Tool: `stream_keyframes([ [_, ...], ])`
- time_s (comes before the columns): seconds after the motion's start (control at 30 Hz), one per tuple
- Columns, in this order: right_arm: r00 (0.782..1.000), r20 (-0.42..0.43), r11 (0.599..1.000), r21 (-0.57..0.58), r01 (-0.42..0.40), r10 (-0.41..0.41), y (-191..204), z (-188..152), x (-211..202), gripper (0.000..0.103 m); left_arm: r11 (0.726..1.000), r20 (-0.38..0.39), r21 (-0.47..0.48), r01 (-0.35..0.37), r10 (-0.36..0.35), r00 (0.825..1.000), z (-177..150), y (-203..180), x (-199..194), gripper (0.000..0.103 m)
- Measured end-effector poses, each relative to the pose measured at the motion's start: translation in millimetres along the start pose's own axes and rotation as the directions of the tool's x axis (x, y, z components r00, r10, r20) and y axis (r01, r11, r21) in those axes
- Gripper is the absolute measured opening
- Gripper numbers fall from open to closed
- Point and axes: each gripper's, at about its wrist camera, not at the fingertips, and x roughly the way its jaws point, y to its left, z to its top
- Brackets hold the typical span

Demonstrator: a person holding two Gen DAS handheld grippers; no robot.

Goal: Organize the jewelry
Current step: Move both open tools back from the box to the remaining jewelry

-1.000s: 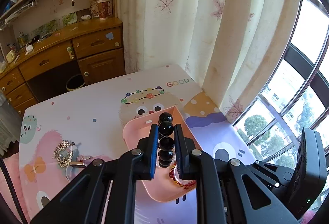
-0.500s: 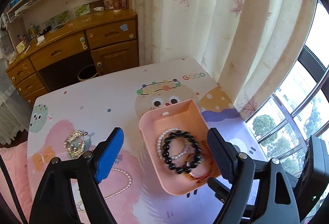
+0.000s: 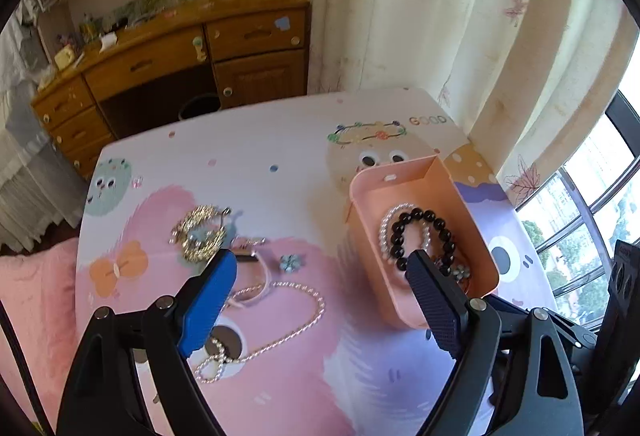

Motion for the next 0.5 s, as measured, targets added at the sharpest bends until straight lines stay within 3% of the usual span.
stream_keyframes([
  [0.37,0.999,-0.031,0.988,0.153,-0.02,0.026,31.5,3.9,14.4,0.057,0.997,-0.16,0.033,-0.068,0.072,0.984,-3.8,71.4,16.0,0.086],
  [0.5,0.996,-0.07,0.988,0.15,-0.038,0.049,51.9,0.7,28.6,0.057,0.999,-0.244,-0.02,-0.025,0.019,0.97,-0.7,93.7,29.1,0.086],
])
